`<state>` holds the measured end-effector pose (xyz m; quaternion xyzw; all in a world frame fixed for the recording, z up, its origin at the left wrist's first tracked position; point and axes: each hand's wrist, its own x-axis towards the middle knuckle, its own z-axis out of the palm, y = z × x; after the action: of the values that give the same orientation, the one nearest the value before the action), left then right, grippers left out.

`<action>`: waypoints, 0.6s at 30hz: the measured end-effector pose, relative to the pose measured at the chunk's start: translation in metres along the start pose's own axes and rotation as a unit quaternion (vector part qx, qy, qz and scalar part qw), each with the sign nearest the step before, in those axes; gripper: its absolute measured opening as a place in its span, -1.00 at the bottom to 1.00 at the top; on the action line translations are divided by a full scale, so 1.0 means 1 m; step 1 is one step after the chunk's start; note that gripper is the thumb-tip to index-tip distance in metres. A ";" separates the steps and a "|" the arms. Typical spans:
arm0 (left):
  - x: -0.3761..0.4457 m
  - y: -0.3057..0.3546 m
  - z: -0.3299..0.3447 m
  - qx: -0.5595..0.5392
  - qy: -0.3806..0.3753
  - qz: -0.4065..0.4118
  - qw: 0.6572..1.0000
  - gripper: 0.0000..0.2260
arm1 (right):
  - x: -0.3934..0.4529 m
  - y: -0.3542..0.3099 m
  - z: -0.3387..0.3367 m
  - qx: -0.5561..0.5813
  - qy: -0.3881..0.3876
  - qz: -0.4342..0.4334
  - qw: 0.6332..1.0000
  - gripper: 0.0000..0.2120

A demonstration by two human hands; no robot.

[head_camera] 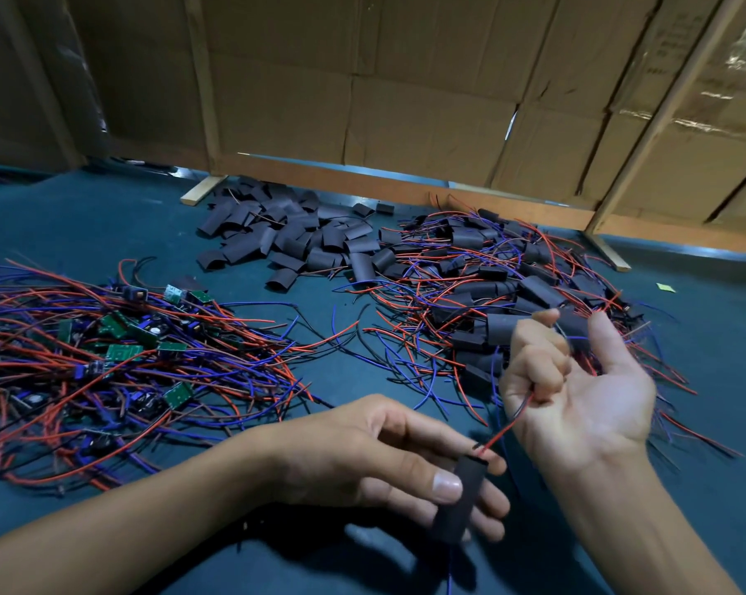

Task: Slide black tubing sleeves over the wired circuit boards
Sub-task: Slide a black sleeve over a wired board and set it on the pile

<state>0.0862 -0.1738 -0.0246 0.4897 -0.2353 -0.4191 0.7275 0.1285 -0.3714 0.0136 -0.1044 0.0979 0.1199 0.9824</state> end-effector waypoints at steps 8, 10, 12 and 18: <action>-0.001 0.001 -0.001 -0.003 0.044 0.027 0.999 -0.60 | -0.005 0.008 0.005 0.020 -0.013 0.021 0.999 -0.67; 0.002 -0.001 0.001 0.089 0.105 0.052 0.989 -0.56 | -0.006 0.006 0.007 0.032 -0.014 0.022 0.999 -0.67; 0.004 -0.005 0.004 0.239 0.189 0.094 0.948 -0.49 | -0.006 0.005 0.007 0.046 -0.020 0.023 0.998 -0.68; 0.000 -0.001 0.014 0.459 0.230 0.189 0.837 -0.28 | -0.006 0.003 0.010 0.006 -0.016 0.009 1.000 -0.68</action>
<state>0.0751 -0.1812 -0.0202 0.7954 -0.3148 0.0070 0.5178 0.1239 -0.3677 0.0241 -0.0954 0.0835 0.1294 0.9834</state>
